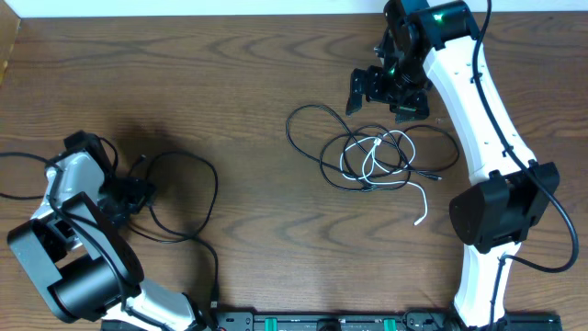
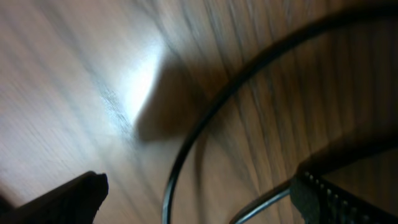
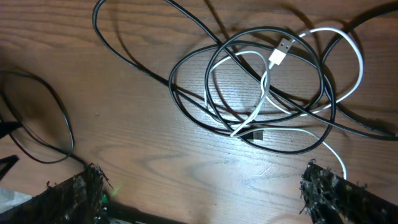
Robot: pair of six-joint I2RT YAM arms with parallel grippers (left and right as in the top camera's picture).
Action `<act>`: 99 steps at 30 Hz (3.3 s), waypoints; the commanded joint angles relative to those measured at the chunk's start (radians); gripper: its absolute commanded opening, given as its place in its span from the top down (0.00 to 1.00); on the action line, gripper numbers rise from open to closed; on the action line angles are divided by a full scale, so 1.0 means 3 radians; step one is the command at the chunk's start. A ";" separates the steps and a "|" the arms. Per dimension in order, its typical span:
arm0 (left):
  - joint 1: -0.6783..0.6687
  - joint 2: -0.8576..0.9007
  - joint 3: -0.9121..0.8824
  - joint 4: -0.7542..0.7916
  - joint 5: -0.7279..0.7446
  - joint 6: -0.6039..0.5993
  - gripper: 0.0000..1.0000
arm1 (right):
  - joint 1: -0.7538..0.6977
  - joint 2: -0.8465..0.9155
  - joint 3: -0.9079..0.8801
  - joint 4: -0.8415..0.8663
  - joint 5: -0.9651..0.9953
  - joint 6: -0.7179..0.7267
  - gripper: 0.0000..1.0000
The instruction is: Untangle cables
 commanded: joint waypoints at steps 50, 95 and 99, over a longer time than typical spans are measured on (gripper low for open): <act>-0.0655 -0.0968 -0.0085 0.0785 0.0724 0.1058 0.92 | 0.0017 -0.0108 0.0028 -0.0009 0.0006 -0.0041 0.01; -0.0716 0.0273 -0.0090 0.0704 -0.0299 0.1010 0.51 | 0.0023 -0.0108 0.0028 -0.0009 0.0006 -0.0041 0.01; -0.0716 0.0273 -0.0090 0.0736 -0.0300 0.1011 0.64 | 0.0023 -0.0108 0.0028 -0.0009 0.0006 -0.0041 0.01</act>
